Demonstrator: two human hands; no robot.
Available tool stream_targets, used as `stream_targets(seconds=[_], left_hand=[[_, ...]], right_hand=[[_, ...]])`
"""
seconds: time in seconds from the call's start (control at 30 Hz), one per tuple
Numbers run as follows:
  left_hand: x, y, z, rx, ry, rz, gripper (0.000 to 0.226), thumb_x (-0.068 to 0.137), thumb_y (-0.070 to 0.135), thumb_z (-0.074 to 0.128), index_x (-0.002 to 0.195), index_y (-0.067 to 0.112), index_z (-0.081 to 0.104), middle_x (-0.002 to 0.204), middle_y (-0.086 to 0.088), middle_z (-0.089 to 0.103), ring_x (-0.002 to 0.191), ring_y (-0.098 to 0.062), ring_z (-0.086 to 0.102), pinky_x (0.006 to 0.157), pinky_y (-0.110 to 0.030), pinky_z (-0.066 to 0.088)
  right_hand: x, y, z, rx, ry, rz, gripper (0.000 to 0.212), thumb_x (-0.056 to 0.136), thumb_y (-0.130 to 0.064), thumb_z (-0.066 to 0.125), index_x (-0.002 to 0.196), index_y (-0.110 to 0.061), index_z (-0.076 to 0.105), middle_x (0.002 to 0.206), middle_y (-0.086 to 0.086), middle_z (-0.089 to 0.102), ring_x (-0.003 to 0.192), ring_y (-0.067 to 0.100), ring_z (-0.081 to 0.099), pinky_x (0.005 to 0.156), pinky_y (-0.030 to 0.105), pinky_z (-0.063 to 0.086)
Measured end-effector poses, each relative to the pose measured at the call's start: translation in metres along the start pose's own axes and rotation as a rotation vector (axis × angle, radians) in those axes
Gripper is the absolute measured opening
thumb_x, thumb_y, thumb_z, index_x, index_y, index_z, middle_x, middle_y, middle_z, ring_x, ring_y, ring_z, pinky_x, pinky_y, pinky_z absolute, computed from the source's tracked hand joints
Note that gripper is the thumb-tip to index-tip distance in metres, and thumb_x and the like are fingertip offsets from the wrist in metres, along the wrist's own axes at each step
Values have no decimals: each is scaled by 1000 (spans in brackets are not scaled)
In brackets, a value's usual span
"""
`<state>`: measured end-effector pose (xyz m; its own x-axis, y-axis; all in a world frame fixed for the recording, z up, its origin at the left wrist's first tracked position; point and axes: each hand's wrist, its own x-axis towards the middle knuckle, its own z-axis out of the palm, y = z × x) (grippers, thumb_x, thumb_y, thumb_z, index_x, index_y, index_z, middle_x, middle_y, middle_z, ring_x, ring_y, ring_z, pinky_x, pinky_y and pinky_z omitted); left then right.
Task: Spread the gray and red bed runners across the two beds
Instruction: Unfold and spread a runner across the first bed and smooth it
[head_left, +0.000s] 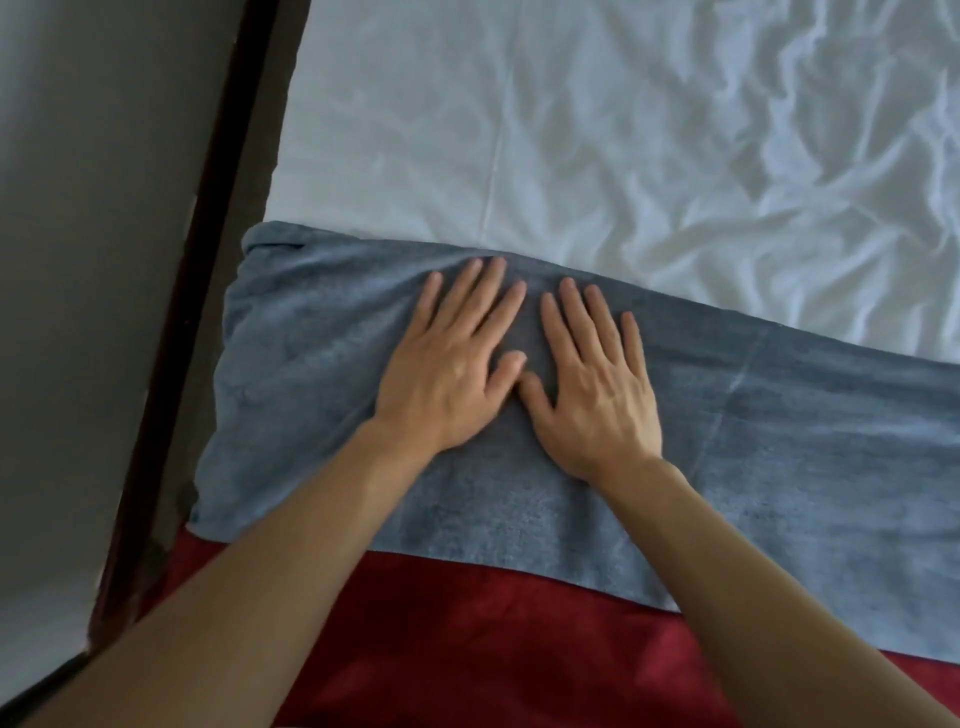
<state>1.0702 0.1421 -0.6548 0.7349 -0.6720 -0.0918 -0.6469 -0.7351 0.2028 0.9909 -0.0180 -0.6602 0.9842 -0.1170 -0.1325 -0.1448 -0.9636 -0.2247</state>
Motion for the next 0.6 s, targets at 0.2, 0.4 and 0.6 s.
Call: stream_targets(seconds=[0.2,0.4,0.6], left_hand=[[-11,-78,-4,35,54,-282,69,101,52,20,159,18,5,166,-11,1,153,-25,-4,124,-48,3],[-17,-104,-2,-3,74,-256,70,99,55,26,159,23,7,166,-11,4,153,-29,0,123,-52,6],[-35,-144,-4,-293,21,-634,80,88,74,15,156,36,-5,166,-3,-5,153,-26,-1,122,-51,13]], right_hand=[[-2,4,-7,-9,41,109,73,99,-52,30,159,-17,10,168,5,5,154,21,-5,125,49,-2],[3,-42,6,17,-8,-94,70,99,-53,32,159,-22,15,168,0,6,154,20,-3,125,49,0],[-12,-1,7,-43,27,86,77,97,-64,28,160,-24,10,168,0,4,154,18,-3,125,48,4]])
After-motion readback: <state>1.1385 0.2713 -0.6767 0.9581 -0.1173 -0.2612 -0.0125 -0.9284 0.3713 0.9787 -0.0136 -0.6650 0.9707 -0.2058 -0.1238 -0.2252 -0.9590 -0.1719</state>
